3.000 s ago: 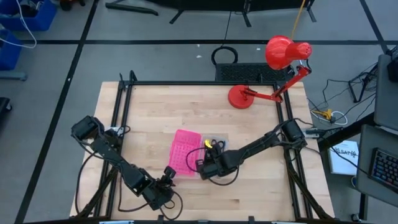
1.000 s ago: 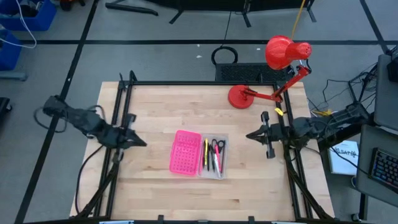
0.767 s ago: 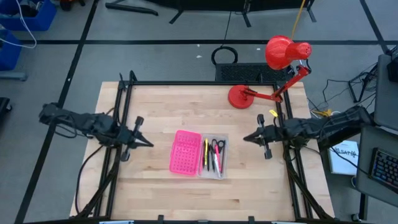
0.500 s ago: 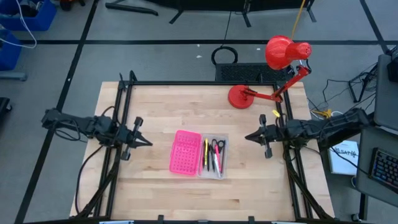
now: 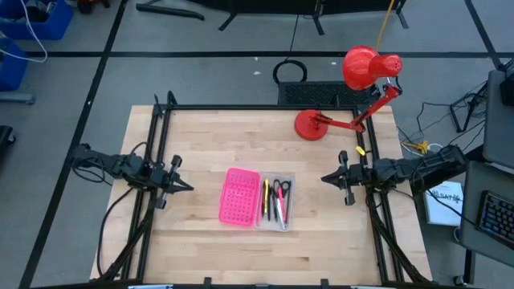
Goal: Pick & place school supplies into a supply box
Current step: Return to Home Position
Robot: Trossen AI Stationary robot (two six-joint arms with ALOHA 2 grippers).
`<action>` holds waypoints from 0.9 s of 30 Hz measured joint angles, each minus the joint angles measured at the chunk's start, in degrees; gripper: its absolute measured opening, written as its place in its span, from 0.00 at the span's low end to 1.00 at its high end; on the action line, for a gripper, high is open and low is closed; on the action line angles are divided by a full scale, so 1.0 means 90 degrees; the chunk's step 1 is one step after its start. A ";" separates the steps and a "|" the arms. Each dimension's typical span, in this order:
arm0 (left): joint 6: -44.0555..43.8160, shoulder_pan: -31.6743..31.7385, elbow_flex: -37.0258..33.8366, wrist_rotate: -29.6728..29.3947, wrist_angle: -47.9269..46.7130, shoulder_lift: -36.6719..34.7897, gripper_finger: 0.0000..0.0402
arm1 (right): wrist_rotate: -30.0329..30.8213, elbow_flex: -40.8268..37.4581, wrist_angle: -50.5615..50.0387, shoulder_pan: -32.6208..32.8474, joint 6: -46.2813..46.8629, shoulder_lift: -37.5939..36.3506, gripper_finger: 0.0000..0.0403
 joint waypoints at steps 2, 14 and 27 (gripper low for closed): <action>0.0029 -0.0007 -0.0149 -0.0039 0.0026 -0.0101 0.00 | 0.0000 -0.0171 -0.0008 -0.0059 -0.0052 -0.0243 0.00; 0.0074 0.0078 -0.0610 0.0058 0.0820 -0.0045 0.00 | -0.0348 -0.0619 -0.0232 -0.0570 0.0644 -0.0920 0.00; 0.0132 0.0078 -0.0613 0.0104 0.0800 -0.0043 0.00 | -0.0335 -0.0636 -0.0291 -0.0578 0.0262 -0.0876 0.00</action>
